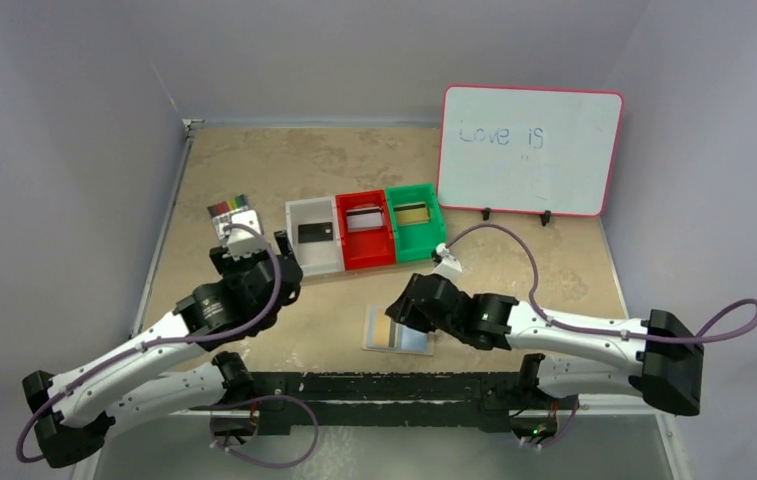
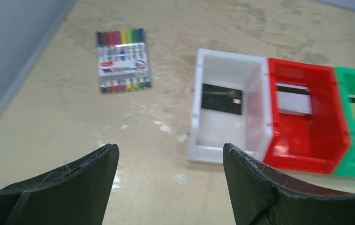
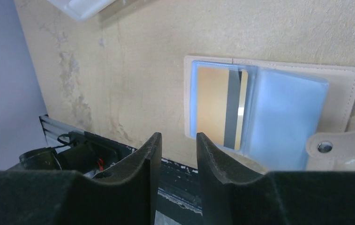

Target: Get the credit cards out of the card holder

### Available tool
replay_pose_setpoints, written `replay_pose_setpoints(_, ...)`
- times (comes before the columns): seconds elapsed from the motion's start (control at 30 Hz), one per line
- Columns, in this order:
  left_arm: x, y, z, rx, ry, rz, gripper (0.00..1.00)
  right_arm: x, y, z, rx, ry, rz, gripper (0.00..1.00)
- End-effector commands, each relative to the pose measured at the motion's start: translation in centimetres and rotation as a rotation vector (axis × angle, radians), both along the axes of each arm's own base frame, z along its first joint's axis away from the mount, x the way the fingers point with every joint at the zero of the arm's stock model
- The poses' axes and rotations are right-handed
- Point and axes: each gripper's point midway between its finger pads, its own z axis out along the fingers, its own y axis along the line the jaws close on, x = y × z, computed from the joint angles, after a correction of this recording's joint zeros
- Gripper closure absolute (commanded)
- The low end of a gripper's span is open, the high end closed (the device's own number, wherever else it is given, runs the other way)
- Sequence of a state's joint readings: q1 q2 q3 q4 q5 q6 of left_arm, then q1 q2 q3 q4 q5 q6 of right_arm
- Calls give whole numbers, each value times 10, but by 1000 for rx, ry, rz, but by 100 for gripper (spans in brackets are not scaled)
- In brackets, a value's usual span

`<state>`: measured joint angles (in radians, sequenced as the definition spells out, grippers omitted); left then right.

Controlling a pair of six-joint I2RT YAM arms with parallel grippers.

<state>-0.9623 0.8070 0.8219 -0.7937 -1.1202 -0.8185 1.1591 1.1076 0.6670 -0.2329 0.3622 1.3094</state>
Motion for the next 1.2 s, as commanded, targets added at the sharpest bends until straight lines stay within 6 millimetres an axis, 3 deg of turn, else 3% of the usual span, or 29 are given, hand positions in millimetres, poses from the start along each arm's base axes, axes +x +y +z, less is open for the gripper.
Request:
replay_pose_setpoints(0.0, -8, -40, -22, -326, 35, -116, 17, 6, 10, -9, 99, 35, 28, 65)
replay_pose_setpoints(0.13, -13, -78, -39, -463, 111, -229, 16, 7, 4, -24, 150, 66, 8, 65)
replay_pose_setpoints(0.27, -14, -107, -58, -461, 212, -296, 16, 4, 2, -32, 221, 82, 14, 65)
replay_pose_setpoints(0.53, -18, -155, -85, -477, 347, -439, 23, -3, -13, -55, 162, 139, -21, 64)
replay_pose_setpoints(0.9, -37, -194, -110, -510, 487, -607, 35, -3, -9, -74, 182, 165, -13, 70)
replay_pose_setpoints(1.17, -53, -215, -128, -497, 586, -694, 45, -4, -16, -89, 234, 184, -62, 71)
